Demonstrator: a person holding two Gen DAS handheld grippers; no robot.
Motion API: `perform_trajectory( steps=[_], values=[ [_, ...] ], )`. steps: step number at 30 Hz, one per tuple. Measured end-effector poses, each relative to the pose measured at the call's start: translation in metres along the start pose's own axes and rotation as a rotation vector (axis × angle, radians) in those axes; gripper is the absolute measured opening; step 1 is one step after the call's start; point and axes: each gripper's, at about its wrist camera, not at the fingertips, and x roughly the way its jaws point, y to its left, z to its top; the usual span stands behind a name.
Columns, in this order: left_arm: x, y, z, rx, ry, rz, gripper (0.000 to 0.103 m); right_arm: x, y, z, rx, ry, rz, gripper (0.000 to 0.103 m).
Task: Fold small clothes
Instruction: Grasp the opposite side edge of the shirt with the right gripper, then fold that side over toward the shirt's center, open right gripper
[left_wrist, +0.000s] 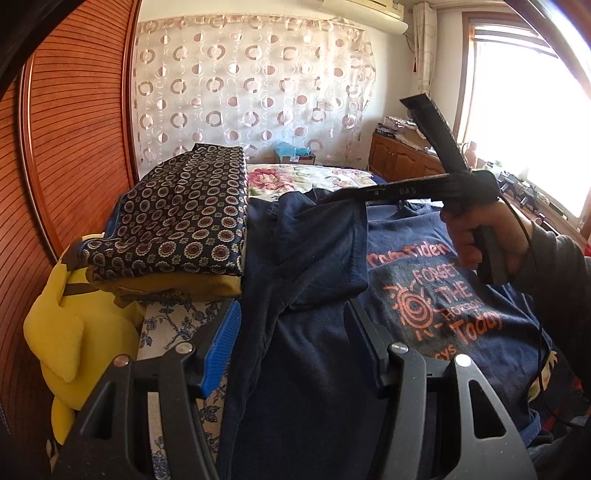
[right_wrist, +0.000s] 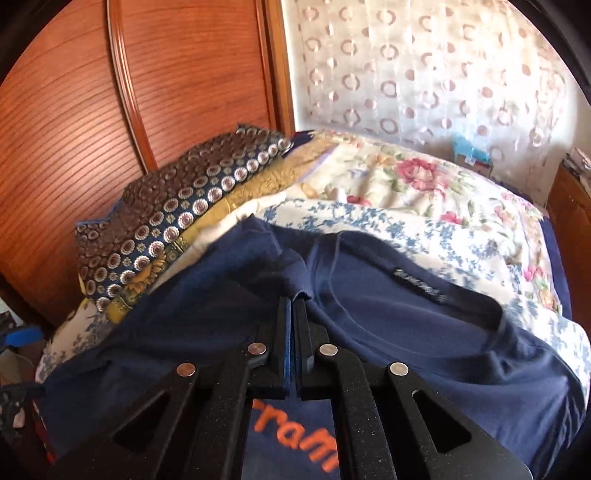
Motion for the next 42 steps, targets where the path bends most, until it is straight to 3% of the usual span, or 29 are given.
perform_trajectory(
  steps=[3, 4, 9, 18, 21, 33, 42],
  values=[
    [0.003, -0.003, 0.001, 0.002, 0.007, 0.002, 0.057, 0.004, 0.001, -0.004, -0.001, 0.035, -0.036, 0.006],
    [0.004, -0.004, 0.001, 0.004, 0.010, 0.000, 0.057, 0.007, 0.000, -0.006, -0.004, 0.042, -0.042, 0.016],
    [0.013, -0.011, 0.004, 0.012, 0.024, 0.007, 0.057, -0.009, -0.017, -0.019, 0.025, 0.017, -0.047, 0.043],
    [0.054, -0.032, 0.013, 0.041, 0.081, -0.009, 0.057, -0.095, -0.059, -0.089, 0.085, -0.020, -0.176, 0.046],
    [0.070, -0.041, 0.014, 0.059, 0.114, -0.011, 0.057, -0.123, -0.076, -0.119, 0.115, -0.029, -0.233, 0.055],
    [0.113, -0.063, 0.015, 0.102, 0.227, -0.018, 0.057, -0.202, -0.182, -0.209, 0.335, -0.027, -0.442, 0.055],
    [0.123, -0.068, 0.015, 0.125, 0.265, -0.005, 0.058, -0.208, -0.233, -0.240, 0.479, 0.023, -0.434, 0.055]
  ],
)
